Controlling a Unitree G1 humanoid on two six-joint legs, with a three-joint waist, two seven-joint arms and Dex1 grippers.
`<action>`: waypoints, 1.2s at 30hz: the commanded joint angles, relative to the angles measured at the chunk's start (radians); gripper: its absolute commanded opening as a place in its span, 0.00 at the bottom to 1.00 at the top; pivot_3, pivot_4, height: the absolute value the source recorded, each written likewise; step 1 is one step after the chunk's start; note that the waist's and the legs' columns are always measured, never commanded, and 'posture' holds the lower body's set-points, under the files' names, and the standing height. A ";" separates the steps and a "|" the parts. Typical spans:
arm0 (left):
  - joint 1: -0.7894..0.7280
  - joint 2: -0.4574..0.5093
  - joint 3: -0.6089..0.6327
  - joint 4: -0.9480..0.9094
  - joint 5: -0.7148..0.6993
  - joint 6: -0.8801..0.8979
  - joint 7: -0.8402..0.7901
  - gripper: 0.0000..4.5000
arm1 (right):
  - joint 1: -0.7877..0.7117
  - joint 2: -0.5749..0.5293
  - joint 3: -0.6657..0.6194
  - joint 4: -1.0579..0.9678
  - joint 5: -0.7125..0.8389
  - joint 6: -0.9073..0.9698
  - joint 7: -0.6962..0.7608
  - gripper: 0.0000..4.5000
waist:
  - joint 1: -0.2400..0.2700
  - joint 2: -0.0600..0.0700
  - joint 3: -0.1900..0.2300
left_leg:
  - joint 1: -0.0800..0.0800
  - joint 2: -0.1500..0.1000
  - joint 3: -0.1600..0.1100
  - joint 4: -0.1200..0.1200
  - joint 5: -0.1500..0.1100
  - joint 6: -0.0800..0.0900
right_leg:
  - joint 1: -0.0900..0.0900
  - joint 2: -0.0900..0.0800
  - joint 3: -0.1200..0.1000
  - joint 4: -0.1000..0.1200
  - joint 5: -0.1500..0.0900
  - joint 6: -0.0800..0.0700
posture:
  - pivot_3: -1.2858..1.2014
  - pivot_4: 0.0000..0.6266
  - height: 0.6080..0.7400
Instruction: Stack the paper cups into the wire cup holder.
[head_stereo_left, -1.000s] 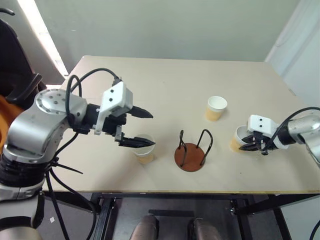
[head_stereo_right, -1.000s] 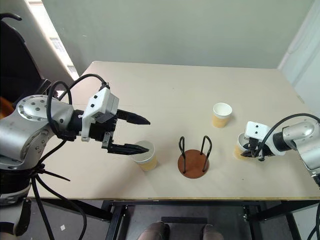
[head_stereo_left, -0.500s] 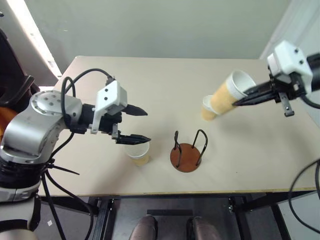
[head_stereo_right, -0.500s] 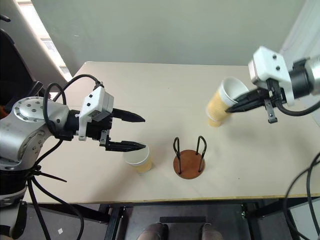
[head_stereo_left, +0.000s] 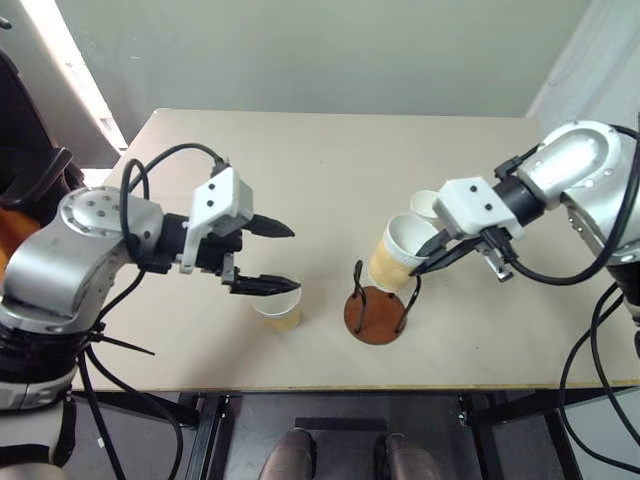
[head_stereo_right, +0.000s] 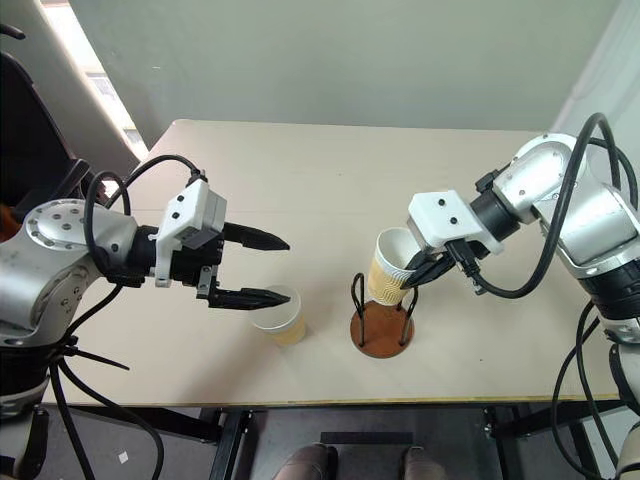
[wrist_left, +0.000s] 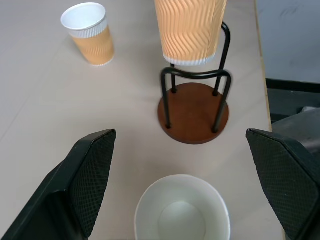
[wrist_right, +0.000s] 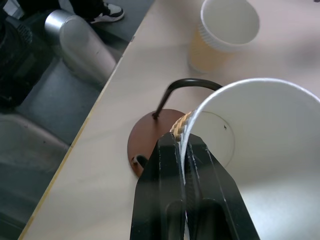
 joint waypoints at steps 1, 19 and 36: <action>0.002 0.018 0.039 -0.028 -0.011 -0.004 0.012 1.00 | -0.008 0.000 0.014 -0.009 -0.022 -0.068 0.004 0.01 | -0.001 0.000 0.000 | 0.000 0.000 0.000 0.000 0.000 0.000 | 0.000 0.000 0.000 0.000 0.000 0.000 | 0.52 0.24 1.00; -0.196 -0.260 -0.118 0.205 0.275 -0.096 0.344 1.00 | -0.266 0.277 -0.024 0.817 -0.414 -0.359 -0.281 0.99 | 0.002 0.000 0.000 | 0.001 0.000 -0.001 0.001 0.003 0.001 | 0.000 -0.002 0.000 -0.001 0.010 -0.009 | 0.52 0.24 1.00; -0.139 -0.274 -0.101 0.155 0.286 -0.063 0.368 1.00 | -0.298 0.462 -0.030 1.368 -0.705 -0.452 -0.524 0.62 | 0.006 0.001 0.001 | -0.003 0.001 0.002 -0.004 0.002 -0.014 | -0.008 -0.002 -0.001 -0.002 0.015 0.000 | 0.52 0.24 1.00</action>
